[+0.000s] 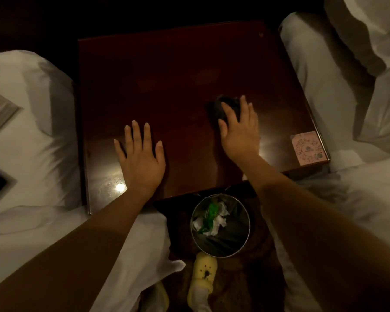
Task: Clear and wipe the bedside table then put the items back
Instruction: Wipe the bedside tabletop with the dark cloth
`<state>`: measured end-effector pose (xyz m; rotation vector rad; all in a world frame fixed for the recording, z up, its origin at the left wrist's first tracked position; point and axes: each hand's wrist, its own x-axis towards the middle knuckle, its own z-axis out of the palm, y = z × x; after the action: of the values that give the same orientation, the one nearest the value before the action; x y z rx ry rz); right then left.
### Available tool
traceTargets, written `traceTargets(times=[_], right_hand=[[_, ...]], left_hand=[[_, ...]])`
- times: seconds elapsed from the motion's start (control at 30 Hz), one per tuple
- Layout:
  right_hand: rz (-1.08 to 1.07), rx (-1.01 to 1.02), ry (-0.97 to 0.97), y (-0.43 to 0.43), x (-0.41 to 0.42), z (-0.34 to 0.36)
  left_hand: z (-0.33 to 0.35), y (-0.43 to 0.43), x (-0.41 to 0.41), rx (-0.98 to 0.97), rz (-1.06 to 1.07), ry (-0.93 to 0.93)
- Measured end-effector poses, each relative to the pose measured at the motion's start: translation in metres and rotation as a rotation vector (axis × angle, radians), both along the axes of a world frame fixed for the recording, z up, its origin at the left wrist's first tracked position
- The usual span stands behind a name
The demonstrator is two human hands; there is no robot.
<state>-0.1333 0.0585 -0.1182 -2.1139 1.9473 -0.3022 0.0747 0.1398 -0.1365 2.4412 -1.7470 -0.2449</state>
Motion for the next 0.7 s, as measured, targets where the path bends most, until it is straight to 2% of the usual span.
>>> traceTargets(times=[0.17, 0.33, 0.43, 0.53, 0.7], right_hand=[[-0.001, 0.000, 0.009, -0.024, -0.051, 0.010], [-0.046, 0.023, -0.142, -0.028, -0.094, 0.015], [-0.121, -0.041, -0.207, -0.014, -0.078, 0.010], [-0.157, -0.085, -0.171, 0.005, -0.046, 0.005], [0.019, -0.037, -0.167, 0.031, 0.044, -0.005]], left_hand=[[0.001, 0.000, 0.000, 0.009, 0.003, -0.003], [0.003, -0.001, -0.002, 0.012, 0.007, 0.003], [0.004, 0.000, -0.003, 0.015, 0.008, -0.006], [0.006, 0.000, -0.003, 0.021, 0.009, -0.006], [0.005, 0.000, -0.002, 0.031, 0.012, -0.016]])
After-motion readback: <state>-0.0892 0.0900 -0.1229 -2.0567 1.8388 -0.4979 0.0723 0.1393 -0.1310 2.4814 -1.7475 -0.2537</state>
